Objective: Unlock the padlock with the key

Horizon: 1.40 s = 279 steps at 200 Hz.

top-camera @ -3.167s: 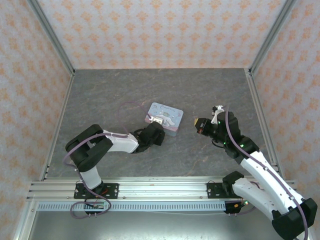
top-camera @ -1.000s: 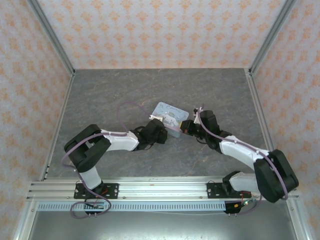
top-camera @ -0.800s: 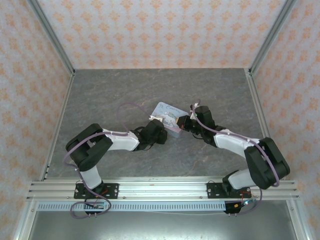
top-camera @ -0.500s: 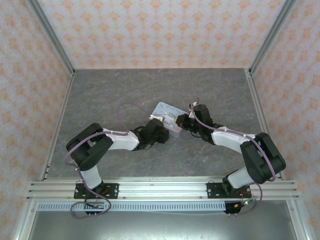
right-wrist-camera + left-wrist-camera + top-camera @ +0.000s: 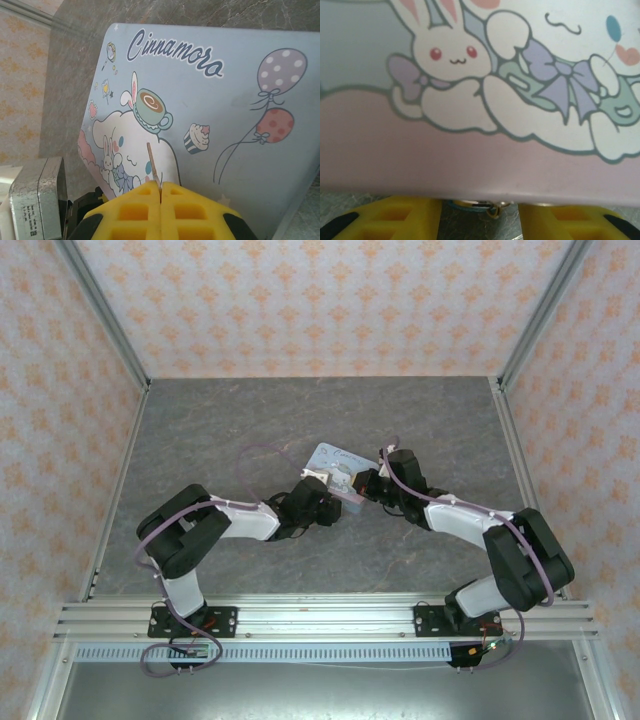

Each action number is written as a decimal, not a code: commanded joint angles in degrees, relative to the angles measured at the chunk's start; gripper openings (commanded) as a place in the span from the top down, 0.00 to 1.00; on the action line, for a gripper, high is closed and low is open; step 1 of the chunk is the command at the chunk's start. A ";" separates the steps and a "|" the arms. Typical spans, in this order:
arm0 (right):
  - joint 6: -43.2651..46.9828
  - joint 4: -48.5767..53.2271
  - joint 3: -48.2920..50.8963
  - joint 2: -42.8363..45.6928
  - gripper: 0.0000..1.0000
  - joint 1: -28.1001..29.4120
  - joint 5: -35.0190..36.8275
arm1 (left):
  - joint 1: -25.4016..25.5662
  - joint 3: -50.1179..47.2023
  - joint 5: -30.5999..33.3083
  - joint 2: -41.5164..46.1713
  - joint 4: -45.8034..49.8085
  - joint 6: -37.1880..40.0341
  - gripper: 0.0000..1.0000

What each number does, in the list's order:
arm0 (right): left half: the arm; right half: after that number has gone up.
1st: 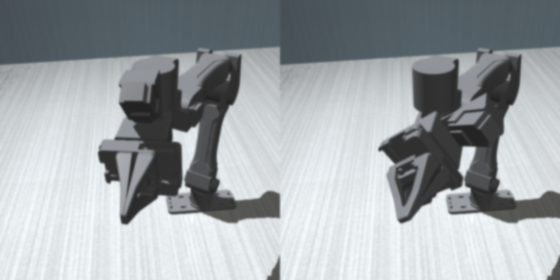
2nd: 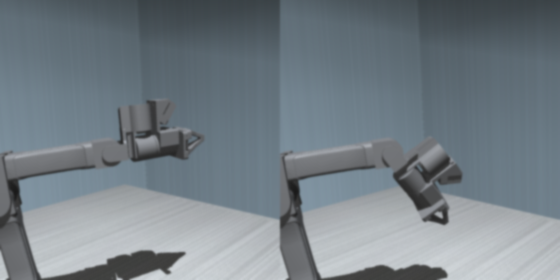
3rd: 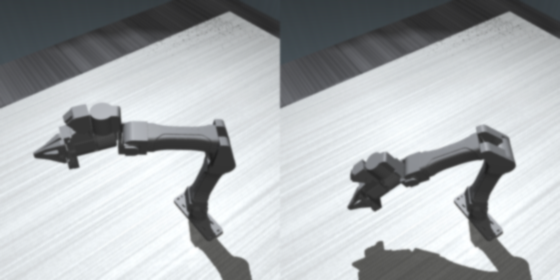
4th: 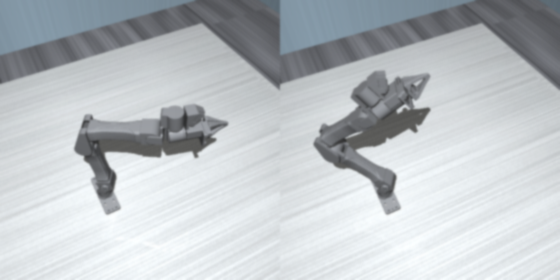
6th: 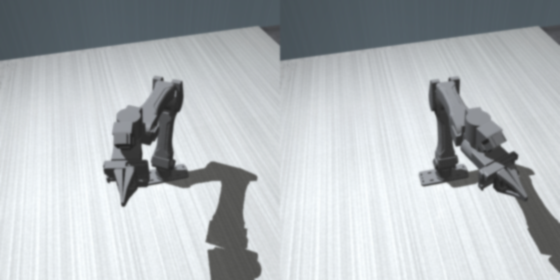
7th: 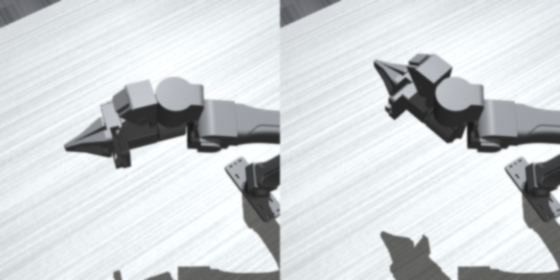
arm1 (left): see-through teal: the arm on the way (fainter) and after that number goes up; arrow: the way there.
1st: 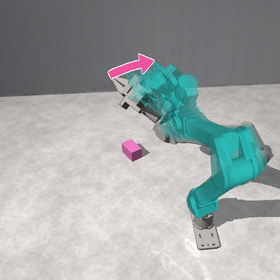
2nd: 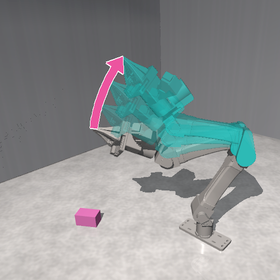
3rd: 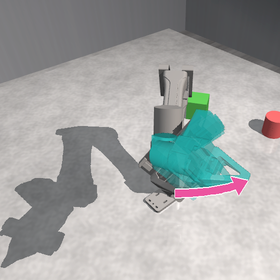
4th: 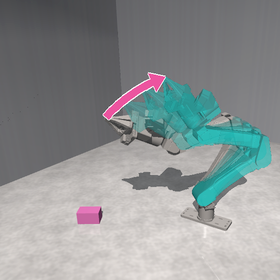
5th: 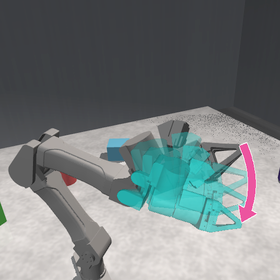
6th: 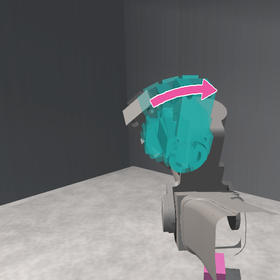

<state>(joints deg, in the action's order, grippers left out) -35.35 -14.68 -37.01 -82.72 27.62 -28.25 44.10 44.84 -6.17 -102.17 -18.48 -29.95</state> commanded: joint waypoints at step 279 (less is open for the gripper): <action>-0.96 2.20 1.99 1.10 1.00 0.90 1.78 | -0.49 -2.04 -0.22 1.27 -10.66 -14.07 0.62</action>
<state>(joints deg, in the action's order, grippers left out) -36.01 -14.63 -36.42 -82.11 28.10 -28.05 44.10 43.00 -8.16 -102.21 -24.32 -42.13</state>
